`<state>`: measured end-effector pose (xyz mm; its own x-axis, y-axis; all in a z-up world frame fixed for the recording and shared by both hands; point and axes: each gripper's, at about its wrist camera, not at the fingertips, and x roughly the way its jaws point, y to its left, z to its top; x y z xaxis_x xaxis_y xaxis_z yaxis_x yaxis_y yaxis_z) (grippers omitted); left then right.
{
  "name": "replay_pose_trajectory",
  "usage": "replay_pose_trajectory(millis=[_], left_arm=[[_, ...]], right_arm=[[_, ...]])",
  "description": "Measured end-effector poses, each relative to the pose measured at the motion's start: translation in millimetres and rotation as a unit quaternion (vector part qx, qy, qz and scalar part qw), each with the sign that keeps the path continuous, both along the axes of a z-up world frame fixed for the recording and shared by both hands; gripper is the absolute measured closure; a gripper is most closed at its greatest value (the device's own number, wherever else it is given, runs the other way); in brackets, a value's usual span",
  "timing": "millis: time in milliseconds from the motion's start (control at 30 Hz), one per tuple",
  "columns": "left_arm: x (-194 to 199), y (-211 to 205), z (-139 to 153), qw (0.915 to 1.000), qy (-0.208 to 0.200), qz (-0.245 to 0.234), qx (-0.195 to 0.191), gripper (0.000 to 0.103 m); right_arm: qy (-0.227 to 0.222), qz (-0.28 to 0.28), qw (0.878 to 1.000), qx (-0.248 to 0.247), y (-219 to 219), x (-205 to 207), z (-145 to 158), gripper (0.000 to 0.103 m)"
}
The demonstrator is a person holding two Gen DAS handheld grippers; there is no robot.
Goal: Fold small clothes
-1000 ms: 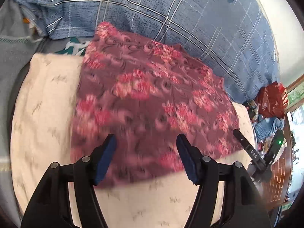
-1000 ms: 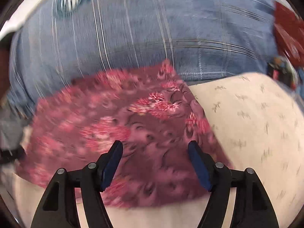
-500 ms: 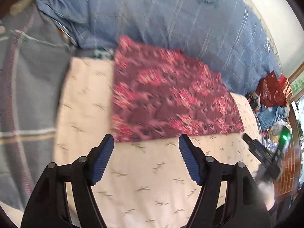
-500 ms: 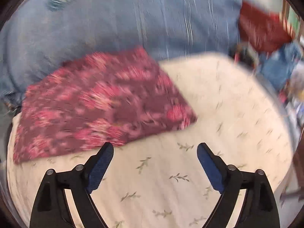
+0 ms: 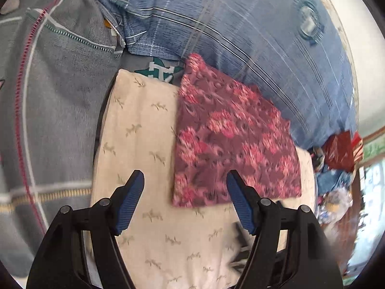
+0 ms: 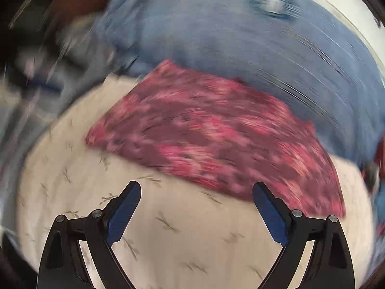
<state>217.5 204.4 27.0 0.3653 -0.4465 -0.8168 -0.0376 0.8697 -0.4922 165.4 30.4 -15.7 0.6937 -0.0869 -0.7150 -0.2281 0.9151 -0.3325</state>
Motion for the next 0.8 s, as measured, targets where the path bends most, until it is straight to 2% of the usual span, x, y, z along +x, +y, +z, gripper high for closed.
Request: replay_pose_trajectory(millis=[133, 200, 233, 267, 300, 333, 400, 467, 600, 667, 733, 767, 800], left_arm=[[38, -1, -16, 0.9995, 0.026, -0.002, -0.015, 0.033], [56, -6, -24, 0.9988, 0.040, -0.008, -0.028, 0.033], [66, -7, -29, 0.9979, 0.047, -0.009, -0.043, 0.033], [74, -8, -33, 0.9969, 0.053, -0.009, -0.057, 0.033], [83, -9, -38, 0.9952, 0.062, -0.008, -0.075, 0.033], [91, -9, -42, 0.9937, 0.070, -0.007, -0.088, 0.033], [106, -11, -52, 0.9908, 0.086, -0.005, -0.104, 0.033], [119, -18, -63, 0.9891, 0.101, -0.013, -0.106, 0.033], [131, -40, -83, 0.9869, 0.123, -0.038, -0.098, 0.033], [131, -48, -84, 0.9886, 0.111, -0.035, -0.095, 0.033], [133, -54, -81, 0.9882, 0.095, -0.040, -0.113, 0.058], [132, -57, -78, 0.9892, 0.092, -0.038, -0.108, 0.078], [132, -58, -76, 0.9908, 0.087, -0.036, -0.097, 0.084]], right_arm=[[-0.033, 0.030, 0.994, -0.104, 39, 25, -19, 0.011], [-0.046, 0.034, 0.990, -0.125, 48, 43, -24, 0.017], [-0.046, 0.035, 0.991, -0.123, 50, 48, -24, 0.032], [-0.039, 0.041, 0.992, -0.114, 49, 57, -25, 0.061], [-0.029, 0.044, 0.994, -0.099, 46, 65, -26, 0.072], [-0.024, 0.043, 0.995, -0.084, 42, 68, -25, 0.089], [-0.029, 0.045, 0.998, -0.012, 21, 73, -15, 0.089], [-0.039, 0.045, 0.998, 0.031, 7, 72, -7, 0.090], [-0.057, 0.054, 0.994, 0.074, -3, 66, 2, 0.092], [-0.051, 0.053, 0.993, 0.096, -7, 69, 2, 0.092], [-0.043, 0.051, 0.991, 0.115, -11, 69, 2, 0.092], [-0.038, 0.048, 0.989, 0.131, -16, 71, 1, 0.093], [-0.038, 0.044, 0.988, 0.143, -19, 69, 3, 0.093]])
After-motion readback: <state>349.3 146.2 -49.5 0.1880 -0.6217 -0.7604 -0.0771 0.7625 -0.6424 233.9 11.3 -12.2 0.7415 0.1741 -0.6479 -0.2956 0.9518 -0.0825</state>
